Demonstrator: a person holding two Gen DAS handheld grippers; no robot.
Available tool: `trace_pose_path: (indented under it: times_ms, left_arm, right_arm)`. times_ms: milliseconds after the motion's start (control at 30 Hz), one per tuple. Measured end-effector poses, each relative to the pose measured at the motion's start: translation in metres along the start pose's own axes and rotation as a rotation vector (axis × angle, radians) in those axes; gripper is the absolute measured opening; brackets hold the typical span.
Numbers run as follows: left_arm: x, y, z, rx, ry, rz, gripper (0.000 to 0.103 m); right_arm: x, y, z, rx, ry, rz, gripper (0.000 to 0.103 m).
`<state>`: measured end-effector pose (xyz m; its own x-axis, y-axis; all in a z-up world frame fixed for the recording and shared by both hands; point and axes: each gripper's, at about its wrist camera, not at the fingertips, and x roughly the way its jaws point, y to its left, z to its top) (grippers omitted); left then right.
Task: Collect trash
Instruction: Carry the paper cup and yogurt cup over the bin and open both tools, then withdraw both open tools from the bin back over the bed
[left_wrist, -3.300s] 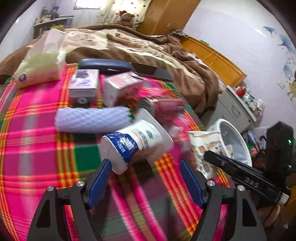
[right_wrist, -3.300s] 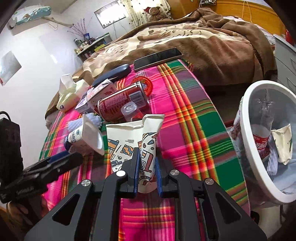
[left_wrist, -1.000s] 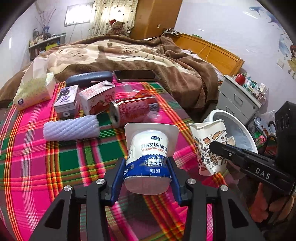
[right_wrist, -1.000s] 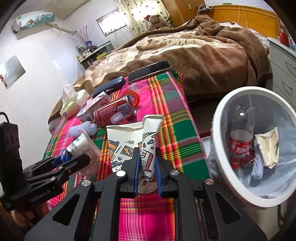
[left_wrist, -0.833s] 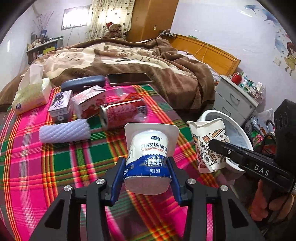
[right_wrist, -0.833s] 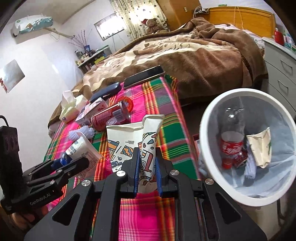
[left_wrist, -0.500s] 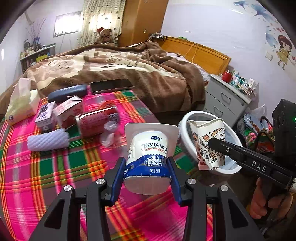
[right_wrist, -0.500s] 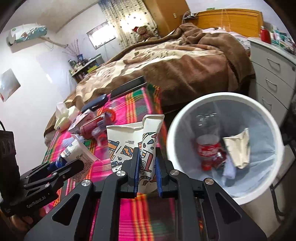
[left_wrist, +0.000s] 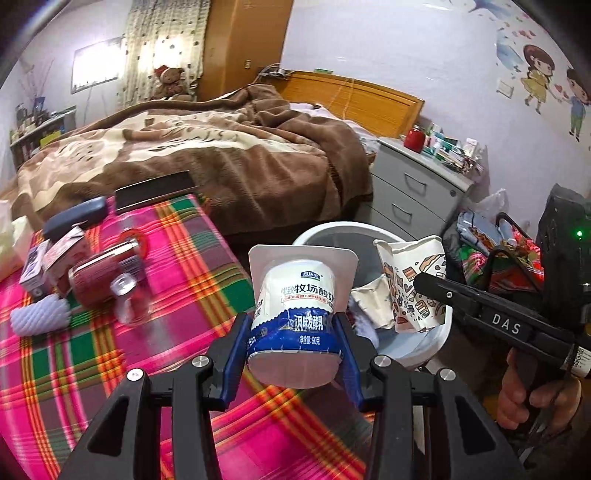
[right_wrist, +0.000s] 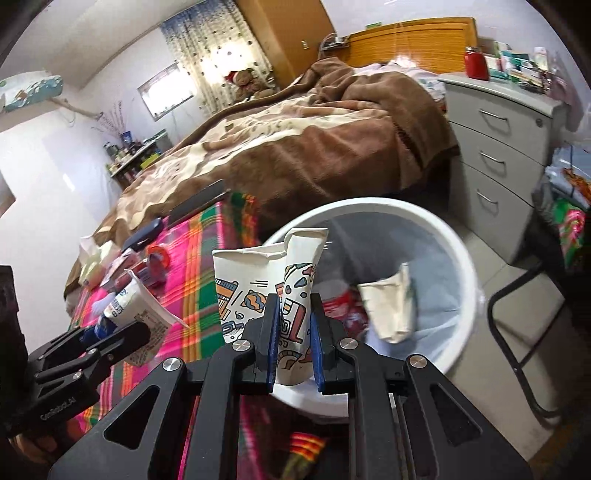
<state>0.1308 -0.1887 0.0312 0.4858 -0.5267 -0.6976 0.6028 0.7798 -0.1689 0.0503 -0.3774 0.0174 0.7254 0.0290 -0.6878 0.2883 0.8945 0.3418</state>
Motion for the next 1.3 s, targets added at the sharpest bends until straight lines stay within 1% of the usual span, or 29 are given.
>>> trace_pose_path:
  times_ms: [133, 333, 500, 600, 767, 833, 867, 900, 933, 1000, 1100, 1300]
  left_arm:
    - [0.014, -0.018, 0.006, 0.019, 0.009, -0.035, 0.045]
    - [0.040, -0.039, 0.014, 0.037, 0.033, -0.065, 0.045]
    - [0.059, -0.054, 0.016, 0.077, 0.049, -0.055, 0.045]
    - [0.073, -0.057, 0.015, 0.062, 0.075, -0.054, 0.045]
    - [0.081, -0.060, 0.016, 0.065, 0.078, -0.044, 0.046]
    - [0.082, -0.060, 0.016, 0.059, 0.078, -0.049, 0.054]
    - [0.081, -0.060, 0.016, 0.060, 0.073, -0.052, 0.062]
    - [0.080, -0.060, 0.016, 0.058, 0.068, -0.051, 0.065]
    - [0.080, -0.059, 0.016, 0.053, 0.067, -0.048, 0.065]
    - [0.078, -0.058, 0.016, 0.047, 0.065, -0.053, 0.066]
    - [0.075, -0.056, 0.016, 0.038, 0.060, -0.051, 0.071]
    - [0.064, -0.050, 0.012, 0.022, 0.052, -0.045, 0.071]
  right_arm:
    - [0.000, -0.015, 0.004, 0.009, -0.001, -0.037, 0.015]
    - [0.009, -0.035, 0.007, 0.014, 0.021, -0.094, 0.015]
    - [0.021, -0.046, 0.006, 0.004, 0.062, -0.130, 0.015]
    - [0.024, -0.053, 0.005, 0.004, 0.079, -0.122, 0.015]
    - [0.029, -0.056, 0.005, -0.005, 0.102, -0.119, 0.016]
    - [0.028, -0.055, 0.004, -0.009, 0.102, -0.115, 0.016]
    - [0.028, -0.056, 0.004, -0.010, 0.101, -0.117, 0.017]
    - [0.028, -0.056, 0.004, -0.012, 0.100, -0.121, 0.021]
    - [0.027, -0.056, 0.004, -0.012, 0.101, -0.125, 0.031]
    - [0.025, -0.057, 0.003, -0.007, 0.093, -0.116, 0.044]
    - [0.023, -0.058, 0.002, -0.002, 0.088, -0.115, 0.045]
    - [0.022, -0.052, 0.001, 0.005, 0.083, -0.103, 0.045]
